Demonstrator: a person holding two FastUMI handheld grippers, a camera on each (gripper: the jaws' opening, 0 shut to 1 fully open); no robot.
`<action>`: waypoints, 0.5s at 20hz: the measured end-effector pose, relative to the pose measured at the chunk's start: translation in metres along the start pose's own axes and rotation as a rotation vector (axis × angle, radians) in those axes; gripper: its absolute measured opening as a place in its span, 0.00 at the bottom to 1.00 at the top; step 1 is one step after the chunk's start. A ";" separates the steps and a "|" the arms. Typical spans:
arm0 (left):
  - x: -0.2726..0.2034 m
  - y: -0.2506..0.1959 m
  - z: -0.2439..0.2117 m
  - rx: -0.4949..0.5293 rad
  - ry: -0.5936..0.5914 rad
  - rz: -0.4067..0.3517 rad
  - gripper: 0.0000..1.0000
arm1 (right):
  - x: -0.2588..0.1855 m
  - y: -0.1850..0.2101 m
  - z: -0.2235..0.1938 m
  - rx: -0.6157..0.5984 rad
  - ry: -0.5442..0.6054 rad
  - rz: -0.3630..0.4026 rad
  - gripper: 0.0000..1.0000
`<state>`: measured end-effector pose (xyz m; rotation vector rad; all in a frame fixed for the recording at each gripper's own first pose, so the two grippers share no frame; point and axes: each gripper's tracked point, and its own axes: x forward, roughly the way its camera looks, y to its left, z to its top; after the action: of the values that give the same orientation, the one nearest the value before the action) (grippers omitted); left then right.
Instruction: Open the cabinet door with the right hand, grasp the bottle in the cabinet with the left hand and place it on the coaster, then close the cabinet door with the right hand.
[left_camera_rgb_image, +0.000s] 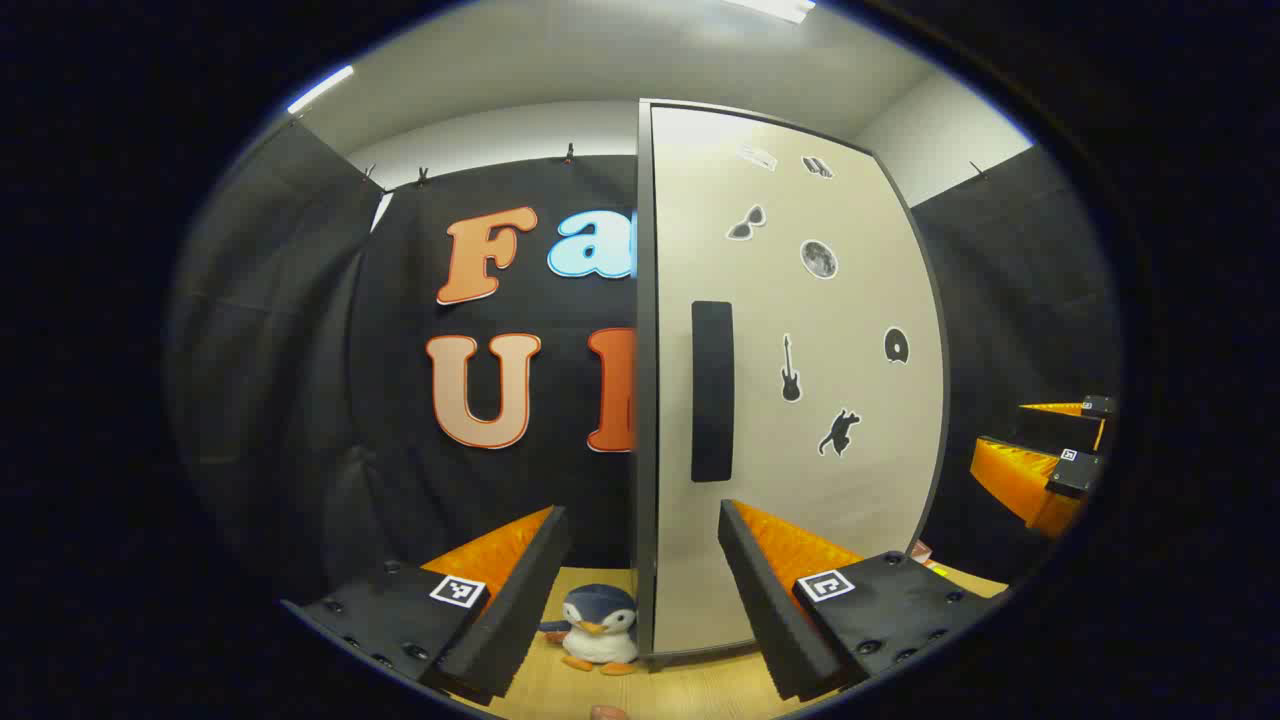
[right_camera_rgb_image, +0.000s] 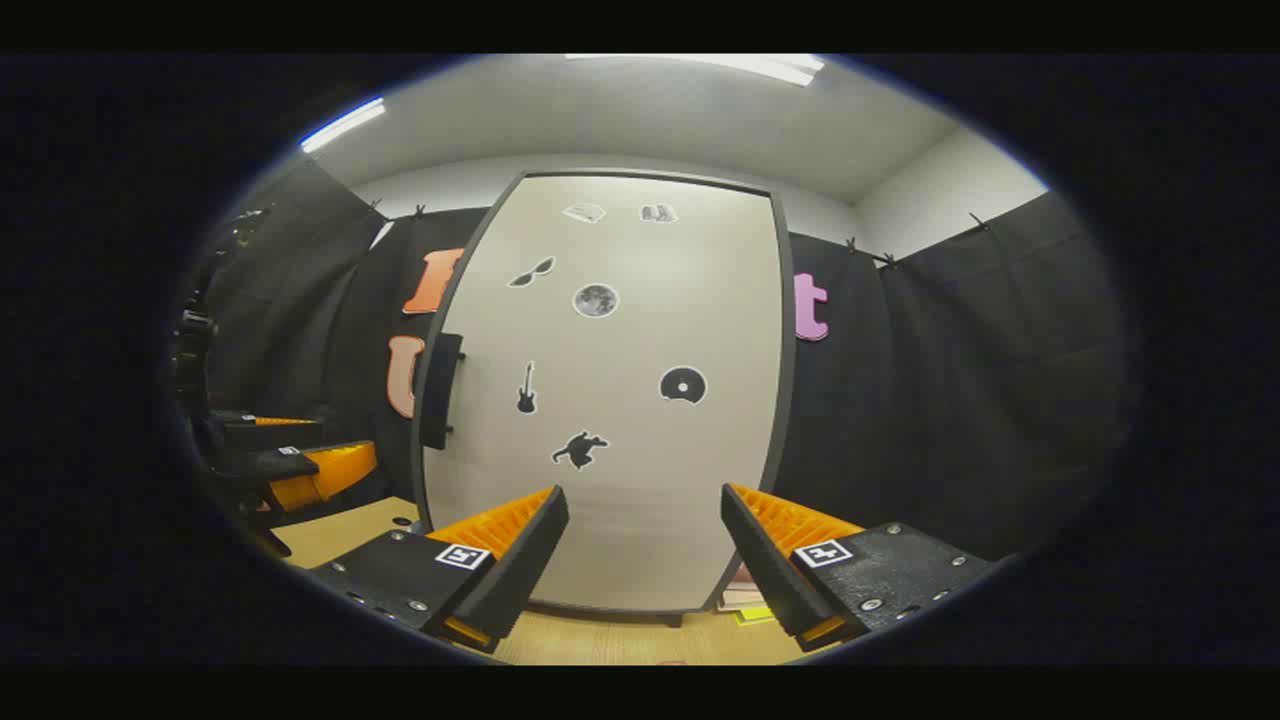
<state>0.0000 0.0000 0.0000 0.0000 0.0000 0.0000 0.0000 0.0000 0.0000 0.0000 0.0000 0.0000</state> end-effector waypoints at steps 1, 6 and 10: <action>-0.007 0.002 -0.001 -0.014 0.008 0.012 0.98 | -0.003 0.005 0.002 -0.004 -0.005 0.019 0.95; -0.038 0.020 0.002 -0.060 0.010 0.091 0.98 | -0.022 0.047 0.007 0.049 -0.008 0.151 0.95; -0.048 0.041 0.011 -0.037 -0.013 0.132 0.99 | -0.031 0.068 0.006 -0.007 0.013 0.179 0.95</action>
<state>-0.0480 0.0413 0.0111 -0.0375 -0.0128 0.1322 -0.0306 0.0684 0.0056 -0.0072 0.0126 0.1793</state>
